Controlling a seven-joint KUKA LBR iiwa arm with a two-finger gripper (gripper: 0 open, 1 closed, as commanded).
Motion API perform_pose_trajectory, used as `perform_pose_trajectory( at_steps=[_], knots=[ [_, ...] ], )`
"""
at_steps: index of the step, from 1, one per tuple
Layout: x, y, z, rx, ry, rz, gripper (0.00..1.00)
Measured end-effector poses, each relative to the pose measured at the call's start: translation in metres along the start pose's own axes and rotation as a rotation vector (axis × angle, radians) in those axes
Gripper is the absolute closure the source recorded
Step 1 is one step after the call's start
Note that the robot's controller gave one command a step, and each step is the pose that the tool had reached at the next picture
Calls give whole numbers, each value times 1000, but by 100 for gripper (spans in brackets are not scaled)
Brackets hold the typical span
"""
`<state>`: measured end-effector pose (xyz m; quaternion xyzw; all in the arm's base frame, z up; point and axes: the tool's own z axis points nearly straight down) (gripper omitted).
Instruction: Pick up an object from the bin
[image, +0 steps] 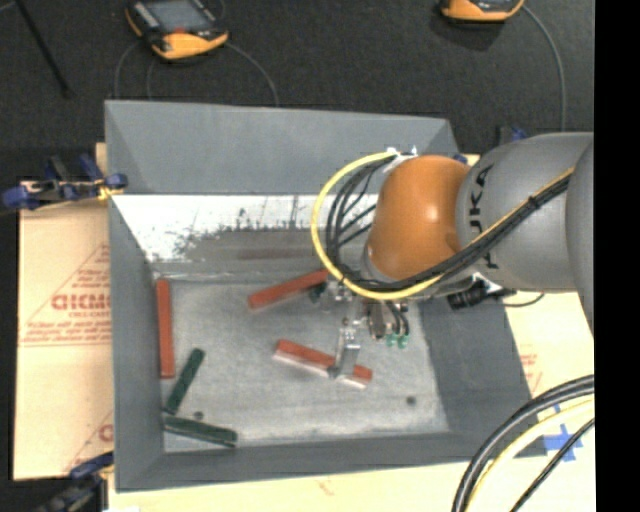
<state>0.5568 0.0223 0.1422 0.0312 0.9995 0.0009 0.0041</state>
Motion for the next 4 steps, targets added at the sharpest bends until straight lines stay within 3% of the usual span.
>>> perform_pose_trajectory(
  at_steps=[1, 2, 3, 4],
  knots=[
    [3, -1, 30, 2, 10, 13, 0],
    [18, -3, 14, 2, 7, 164, 0],
    [19, 0, 63, 3, 2, 37, 0],
    [33, 12, 71, 2, 2, 341, 100]
  ],
)
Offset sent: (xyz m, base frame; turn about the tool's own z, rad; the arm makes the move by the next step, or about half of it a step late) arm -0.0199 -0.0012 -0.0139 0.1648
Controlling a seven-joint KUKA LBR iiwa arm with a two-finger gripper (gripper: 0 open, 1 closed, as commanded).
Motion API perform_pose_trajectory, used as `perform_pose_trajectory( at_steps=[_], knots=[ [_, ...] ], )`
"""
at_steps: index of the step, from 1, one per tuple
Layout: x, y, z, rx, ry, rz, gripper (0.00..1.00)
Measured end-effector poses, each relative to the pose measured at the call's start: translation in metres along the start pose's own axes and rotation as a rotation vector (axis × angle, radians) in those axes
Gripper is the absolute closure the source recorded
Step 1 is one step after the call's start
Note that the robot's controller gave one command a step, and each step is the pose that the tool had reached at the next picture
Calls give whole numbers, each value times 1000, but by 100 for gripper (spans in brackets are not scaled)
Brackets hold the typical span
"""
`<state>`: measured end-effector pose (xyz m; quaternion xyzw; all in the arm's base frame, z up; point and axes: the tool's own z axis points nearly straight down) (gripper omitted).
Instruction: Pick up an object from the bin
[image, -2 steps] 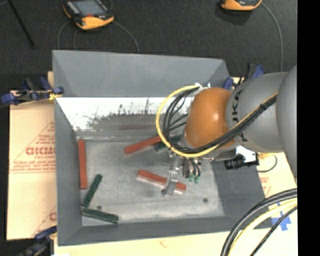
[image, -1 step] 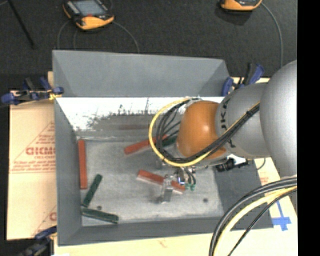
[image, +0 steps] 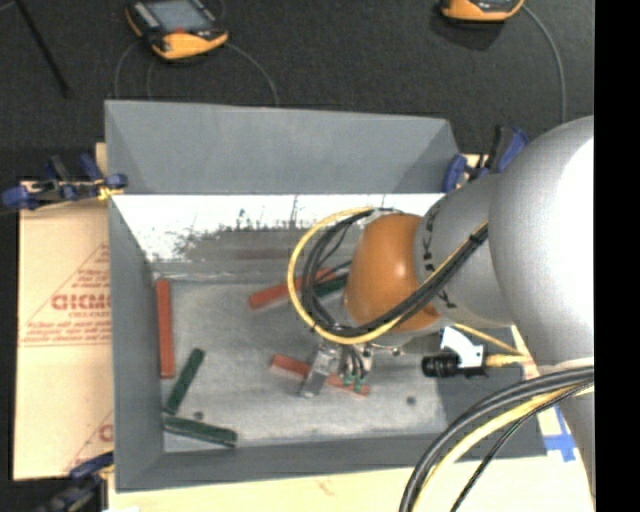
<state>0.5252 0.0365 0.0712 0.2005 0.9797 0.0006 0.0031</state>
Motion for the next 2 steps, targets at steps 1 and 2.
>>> perform_pose_trajectory(
  at_steps=[1, 2],
  knots=[
    [0, 0, 0, 0, 0, 0, 100],
    [1, 0, -3, 1, 4, -1, 100]
  ],
)
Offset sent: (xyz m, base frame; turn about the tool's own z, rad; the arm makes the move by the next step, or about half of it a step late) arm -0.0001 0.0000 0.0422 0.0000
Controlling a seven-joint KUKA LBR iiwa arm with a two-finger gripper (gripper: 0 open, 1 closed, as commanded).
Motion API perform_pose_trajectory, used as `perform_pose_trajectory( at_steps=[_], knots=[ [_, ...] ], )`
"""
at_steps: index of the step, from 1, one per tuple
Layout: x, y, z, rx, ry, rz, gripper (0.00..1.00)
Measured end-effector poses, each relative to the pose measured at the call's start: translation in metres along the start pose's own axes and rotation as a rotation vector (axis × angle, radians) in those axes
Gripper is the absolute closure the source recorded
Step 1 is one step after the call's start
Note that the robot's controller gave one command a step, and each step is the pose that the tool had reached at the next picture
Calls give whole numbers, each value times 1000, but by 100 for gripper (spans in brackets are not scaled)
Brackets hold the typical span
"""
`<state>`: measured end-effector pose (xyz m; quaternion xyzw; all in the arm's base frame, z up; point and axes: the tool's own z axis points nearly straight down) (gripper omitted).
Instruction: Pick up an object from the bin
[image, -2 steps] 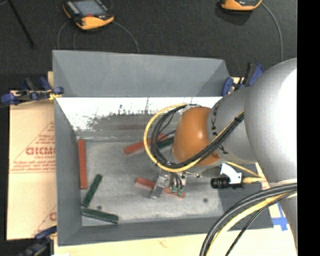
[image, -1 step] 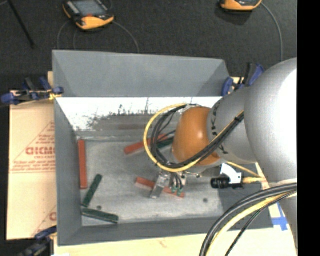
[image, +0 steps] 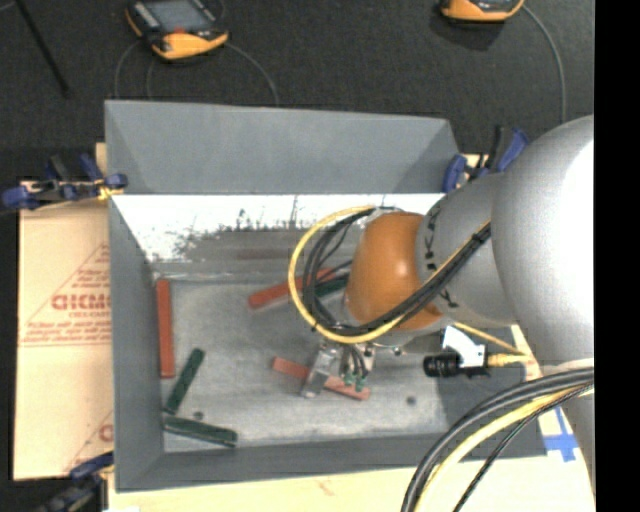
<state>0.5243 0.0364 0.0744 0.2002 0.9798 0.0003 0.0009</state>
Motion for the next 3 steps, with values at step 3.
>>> perform_pose_trajectory(
  at_steps=[3],
  knots=[
    [-1, -1, -57, -1, 0, -4, 100]
  ],
)
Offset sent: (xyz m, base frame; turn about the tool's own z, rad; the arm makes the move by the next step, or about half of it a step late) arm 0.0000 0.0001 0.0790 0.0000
